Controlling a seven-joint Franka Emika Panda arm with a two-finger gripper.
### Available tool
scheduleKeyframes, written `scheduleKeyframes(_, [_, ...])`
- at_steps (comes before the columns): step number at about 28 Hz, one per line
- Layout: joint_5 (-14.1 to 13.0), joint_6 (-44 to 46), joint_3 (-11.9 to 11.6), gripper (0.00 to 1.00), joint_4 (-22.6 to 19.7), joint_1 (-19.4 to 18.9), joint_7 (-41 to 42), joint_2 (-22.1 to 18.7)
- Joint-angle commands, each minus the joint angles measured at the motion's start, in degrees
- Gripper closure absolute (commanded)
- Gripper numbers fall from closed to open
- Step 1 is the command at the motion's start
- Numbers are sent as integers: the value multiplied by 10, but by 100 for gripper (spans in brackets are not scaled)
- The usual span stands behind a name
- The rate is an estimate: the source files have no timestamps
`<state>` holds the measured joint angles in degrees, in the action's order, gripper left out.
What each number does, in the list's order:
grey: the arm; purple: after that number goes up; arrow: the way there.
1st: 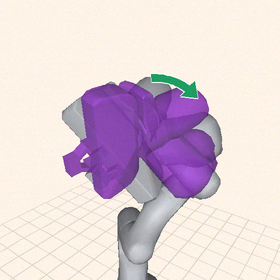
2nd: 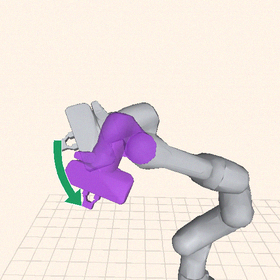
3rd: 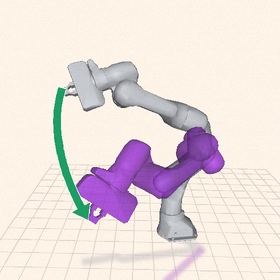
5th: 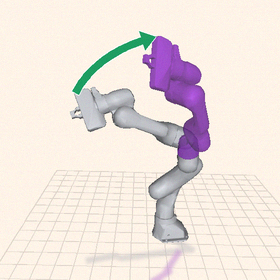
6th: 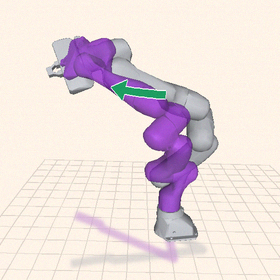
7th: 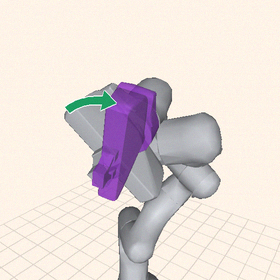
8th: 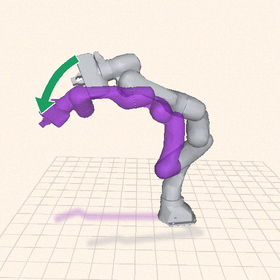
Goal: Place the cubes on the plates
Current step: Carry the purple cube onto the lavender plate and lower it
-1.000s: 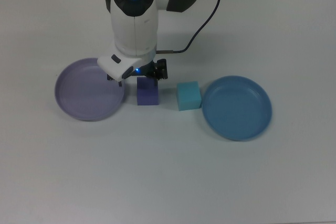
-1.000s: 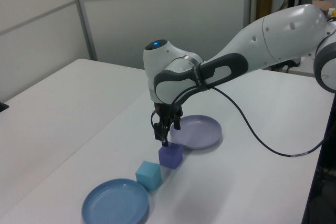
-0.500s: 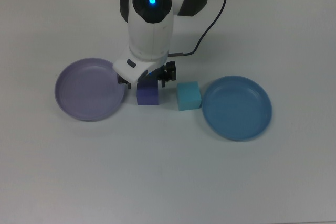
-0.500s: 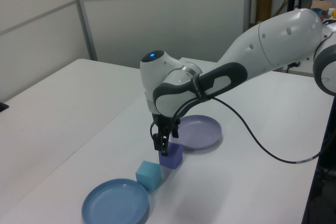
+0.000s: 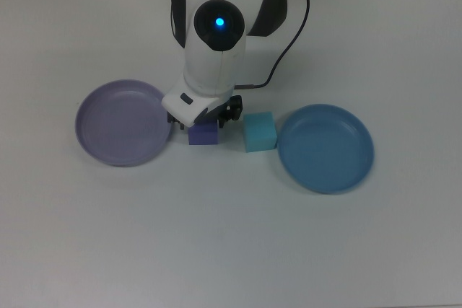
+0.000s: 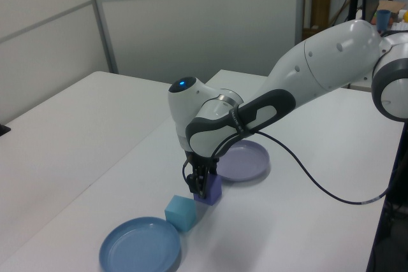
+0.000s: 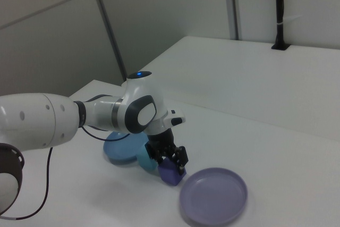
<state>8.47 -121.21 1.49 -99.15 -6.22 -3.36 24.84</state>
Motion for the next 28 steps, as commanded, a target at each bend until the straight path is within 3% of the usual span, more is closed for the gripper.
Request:
scheduleKeyframes(1, [13, -13, -4, 88, -6, -5, -16, -7])
scheduleKeyframes(4, [10, -10, -4, 99, -5, -5, -16, -8])
scheduleKeyframes(9, [4, -4, -7, 99, -3, 1, -19, -23])
scheduleKeyframes(15, [-42, 45, -10, 99, 28, 28, -16, -42])
scheduleKeyframes(21, [-44, 51, -14, 98, 30, 65, -11, -59])
scheduleKeyframes(28, [-30, 56, -16, 95, 19, 109, 34, -45])
